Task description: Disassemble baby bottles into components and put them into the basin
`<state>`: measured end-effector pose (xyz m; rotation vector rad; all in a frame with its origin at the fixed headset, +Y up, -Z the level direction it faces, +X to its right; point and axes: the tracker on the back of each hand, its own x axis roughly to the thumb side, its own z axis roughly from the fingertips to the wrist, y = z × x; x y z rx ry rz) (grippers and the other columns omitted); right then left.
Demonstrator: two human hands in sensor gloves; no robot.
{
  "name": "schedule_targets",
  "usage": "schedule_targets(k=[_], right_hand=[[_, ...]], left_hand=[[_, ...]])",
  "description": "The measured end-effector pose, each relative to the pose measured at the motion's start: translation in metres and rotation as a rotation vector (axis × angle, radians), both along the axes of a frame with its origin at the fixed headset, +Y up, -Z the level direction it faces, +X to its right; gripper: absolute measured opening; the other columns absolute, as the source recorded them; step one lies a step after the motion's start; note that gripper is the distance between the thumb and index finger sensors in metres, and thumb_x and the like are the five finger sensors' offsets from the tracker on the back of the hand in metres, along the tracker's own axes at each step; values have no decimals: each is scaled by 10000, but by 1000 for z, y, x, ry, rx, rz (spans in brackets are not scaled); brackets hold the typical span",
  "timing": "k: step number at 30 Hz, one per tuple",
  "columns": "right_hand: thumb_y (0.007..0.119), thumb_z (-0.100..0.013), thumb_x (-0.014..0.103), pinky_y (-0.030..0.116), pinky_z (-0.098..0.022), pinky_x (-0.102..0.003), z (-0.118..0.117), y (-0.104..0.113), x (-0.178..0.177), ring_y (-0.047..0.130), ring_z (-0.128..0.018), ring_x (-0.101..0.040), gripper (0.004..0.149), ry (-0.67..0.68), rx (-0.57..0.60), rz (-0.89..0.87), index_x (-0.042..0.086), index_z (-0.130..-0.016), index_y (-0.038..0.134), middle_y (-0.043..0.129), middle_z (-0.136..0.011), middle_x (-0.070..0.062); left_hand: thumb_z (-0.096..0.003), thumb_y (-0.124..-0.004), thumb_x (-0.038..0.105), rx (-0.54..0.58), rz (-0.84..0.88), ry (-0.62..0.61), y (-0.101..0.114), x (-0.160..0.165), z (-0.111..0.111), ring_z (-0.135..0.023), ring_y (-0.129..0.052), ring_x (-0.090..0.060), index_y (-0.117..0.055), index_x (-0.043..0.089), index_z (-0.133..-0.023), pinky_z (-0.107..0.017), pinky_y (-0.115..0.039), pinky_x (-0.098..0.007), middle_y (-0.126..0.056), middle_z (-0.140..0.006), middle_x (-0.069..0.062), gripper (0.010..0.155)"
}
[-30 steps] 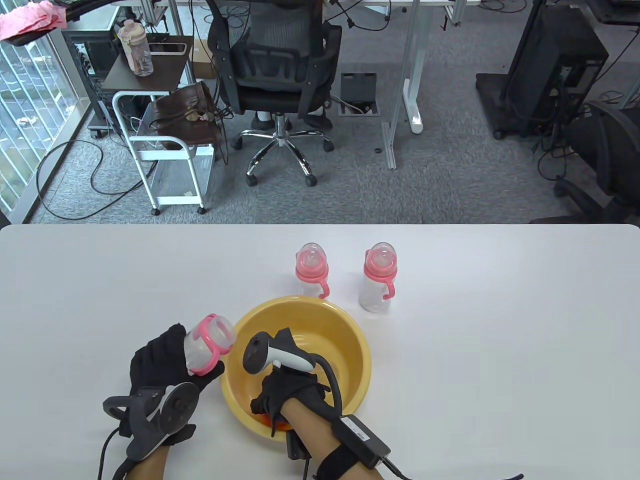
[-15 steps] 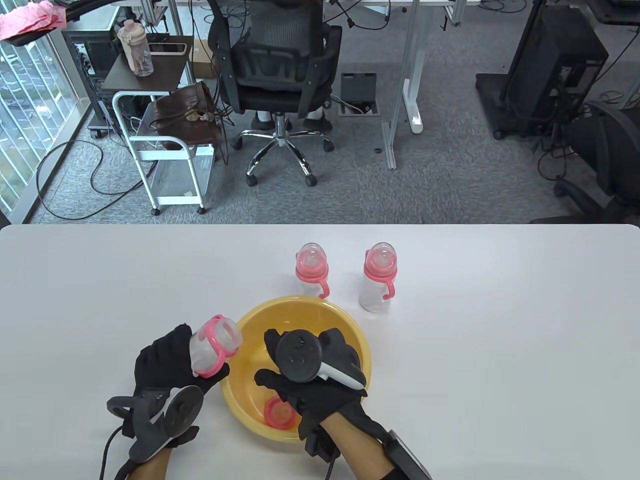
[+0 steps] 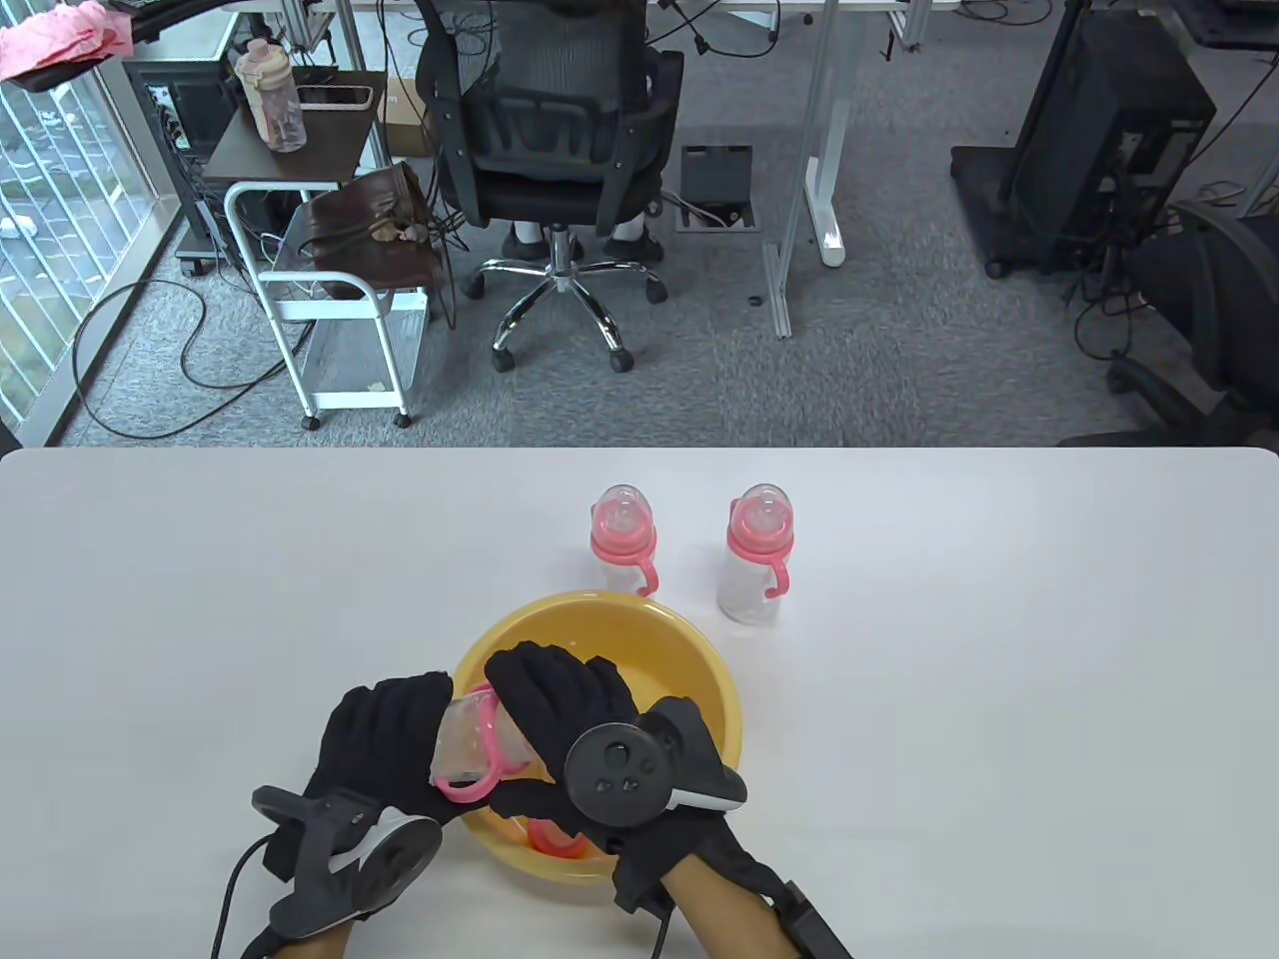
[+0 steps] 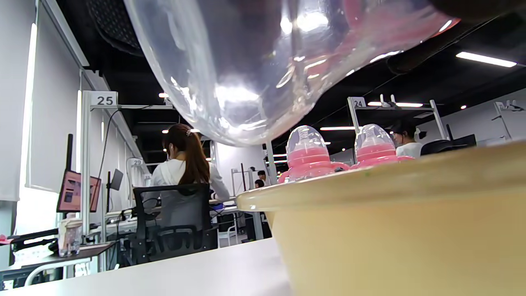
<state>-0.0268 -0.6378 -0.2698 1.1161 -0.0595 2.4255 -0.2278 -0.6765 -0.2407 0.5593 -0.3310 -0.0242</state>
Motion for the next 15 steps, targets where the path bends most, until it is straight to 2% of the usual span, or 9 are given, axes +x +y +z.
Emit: schedule_targets(k=[5,15], right_hand=[[824,-513,432,386,-724,-792,1,0,1,507,-1053,-607,933,2,4,-23,109,-1164,240,410,-1155,-277],[826,-520,439,424,-725,-781,0,-1,2,581,-1023,-583,874,1,12,-55,109,-1158,329,442,-1134,-291]], left_hand=[[-294,-649,769,16,1,-20,2,3,4,-867,-925,-296,-591,132,-1041,-708,-719,-542,-814,-957,-100,983],[-291,-650,768,11,1,-22,2,2,4,-866,-926,-294,-590,133,-1040,-706,-720,-542,-814,-957,-100,984]])
